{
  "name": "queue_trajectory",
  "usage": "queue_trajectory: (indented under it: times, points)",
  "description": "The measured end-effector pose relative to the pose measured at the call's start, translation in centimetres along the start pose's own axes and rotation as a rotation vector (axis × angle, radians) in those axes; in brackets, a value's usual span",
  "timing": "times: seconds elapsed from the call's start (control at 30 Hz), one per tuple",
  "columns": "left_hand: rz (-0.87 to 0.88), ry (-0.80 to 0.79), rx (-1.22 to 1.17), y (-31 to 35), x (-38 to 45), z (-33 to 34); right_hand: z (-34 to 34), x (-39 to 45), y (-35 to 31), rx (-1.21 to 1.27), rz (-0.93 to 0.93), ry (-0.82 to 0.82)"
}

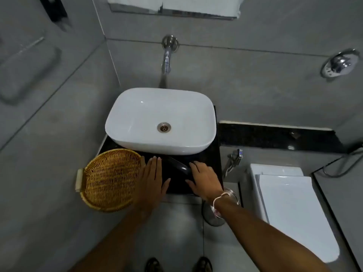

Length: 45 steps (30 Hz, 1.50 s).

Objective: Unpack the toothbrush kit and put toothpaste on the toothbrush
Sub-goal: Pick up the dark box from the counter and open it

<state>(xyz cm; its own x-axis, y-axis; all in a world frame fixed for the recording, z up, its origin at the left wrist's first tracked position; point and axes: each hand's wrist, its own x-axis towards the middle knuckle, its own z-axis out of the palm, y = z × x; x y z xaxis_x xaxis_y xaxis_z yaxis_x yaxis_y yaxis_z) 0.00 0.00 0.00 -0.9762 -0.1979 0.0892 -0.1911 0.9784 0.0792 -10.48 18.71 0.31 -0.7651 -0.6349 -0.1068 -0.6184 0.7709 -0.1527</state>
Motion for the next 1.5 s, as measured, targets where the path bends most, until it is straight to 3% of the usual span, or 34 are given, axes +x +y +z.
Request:
queue_trajectory:
  times: [0.2,0.37,0.5,0.6,0.73,0.9,1.2,1.5]
  points:
    - [0.028,0.001,0.008,0.1,0.9,1.9,2.5,4.0,-1.4,-0.019,0.116,-0.099]
    - [0.037,0.108,-0.011,0.1,2.0,2.0,2.8,4.1,-0.6,-0.030,0.125,-0.096]
    - [-0.017,0.031,-0.057,0.3,2.9,1.9,2.4,1.9,1.5,-0.042,0.123,-0.061]
    - [-0.076,0.015,-0.224,0.6,3.6,1.6,1.6,0.6,3.4,-0.022,0.091,-0.010]
    - [-0.203,-0.132,-0.897,1.1,4.4,0.5,-0.1,-0.6,5.2,-0.017,0.014,0.050]
    - [-0.311,-0.193,-1.239,1.5,4.7,0.2,-1.7,-1.4,6.2,-0.007,-0.050,0.117]
    - [-0.452,-0.223,-1.560,1.4,3.8,0.7,-2.3,-2.3,6.1,0.028,-0.129,0.206]
    - [-0.372,-0.177,-1.462,2.3,3.5,0.6,-2.3,-2.8,6.6,0.009,-0.169,0.287]
